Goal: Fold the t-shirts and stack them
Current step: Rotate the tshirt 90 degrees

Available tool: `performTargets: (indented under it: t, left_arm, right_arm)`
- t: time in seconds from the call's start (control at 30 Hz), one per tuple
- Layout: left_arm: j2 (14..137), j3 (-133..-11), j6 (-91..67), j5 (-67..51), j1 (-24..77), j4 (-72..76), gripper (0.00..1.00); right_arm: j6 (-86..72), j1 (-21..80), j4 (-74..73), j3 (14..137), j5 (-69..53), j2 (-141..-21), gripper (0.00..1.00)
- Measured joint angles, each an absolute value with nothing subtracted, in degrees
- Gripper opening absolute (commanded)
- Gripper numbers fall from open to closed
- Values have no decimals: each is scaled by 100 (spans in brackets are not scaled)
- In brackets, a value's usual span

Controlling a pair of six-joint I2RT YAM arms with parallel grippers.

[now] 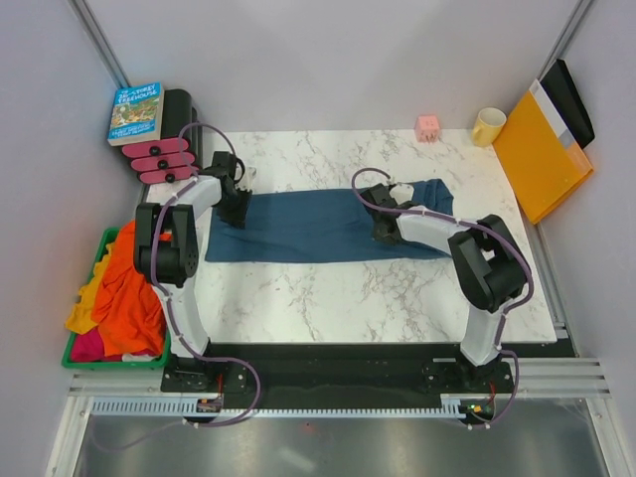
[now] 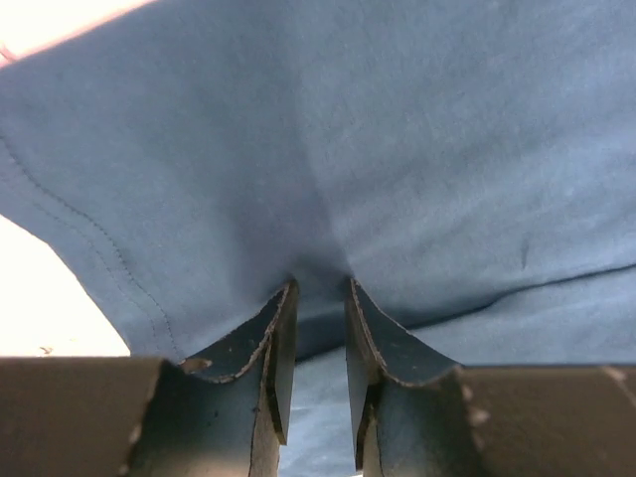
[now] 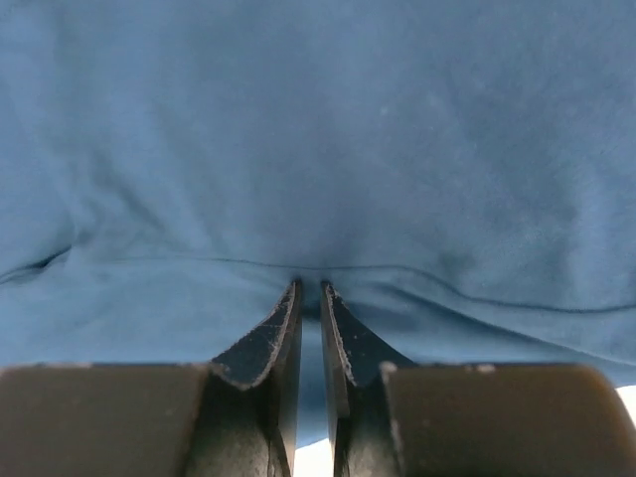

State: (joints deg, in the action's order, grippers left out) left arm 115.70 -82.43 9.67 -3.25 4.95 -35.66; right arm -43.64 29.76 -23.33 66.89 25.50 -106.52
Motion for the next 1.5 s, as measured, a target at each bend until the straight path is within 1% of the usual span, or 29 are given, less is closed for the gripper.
performTargets:
  t: [0.1, 0.17, 0.47, 0.67, 0.83, 1.07, 1.17, 1.23, 1.3, 1.37, 1.4, 1.5]
  left_arm:
    - [11579, -8211, 974, -193, 504, -3553, 32]
    - [11577, -8187, 1011, -156, 523, -3538, 30]
    - [11185, -7594, 1597, -134, 714, -3310, 22]
    - [10927, -7286, 1968, -290, 1057, -3653, 18]
    - [10744, -7057, 2163, -458, 1538, -4176, 18]
    - [10645, -6882, 2294, -989, 2311, -4987, 18]
    - [10650, -6858, 2296, -1299, 2657, -5258, 18]
    - [10654, -6858, 2294, -1437, 2829, -5382, 21]
    - [10621, -6869, 2294, -1575, 2934, -5524, 27]
    - [10490, -6906, 2287, -1675, 2899, -5618, 29]
    - [10361, -6956, 2285, -1708, 2838, -5669, 31]
    - [9859, -7367, 2281, -1927, 2539, -5747, 31]
  right_arm:
    - [-4495, 2936, -2338, 6796, 2550, -10787, 19]
    - [-4545, 2891, -2383, 6934, 2530, -10895, 19]
    - [-4414, 2171, -2799, 8112, 2255, -11638, 20]
    - [-4121, 1927, -3358, 9435, 2263, -12414, 21]
    - [-3927, 1892, -3833, 10991, 2263, -13329, 23]
    - [-3741, 1892, -4198, 12466, 1968, -14197, 31]
    - [-3638, 1890, -4252, 13058, 1669, -14521, 32]
    - [-3594, 1892, -4241, 13126, 1540, -14545, 33]
    - [-3562, 1890, -4014, 12879, 1474, -14385, 39]
    - [-3531, 1898, -3651, 12112, 1422, -13926, 43]
    - [-3516, 1905, -3594, 11749, 1406, -13638, 43]
    - [-3463, 1990, -3424, 10982, 1374, -12746, 42]
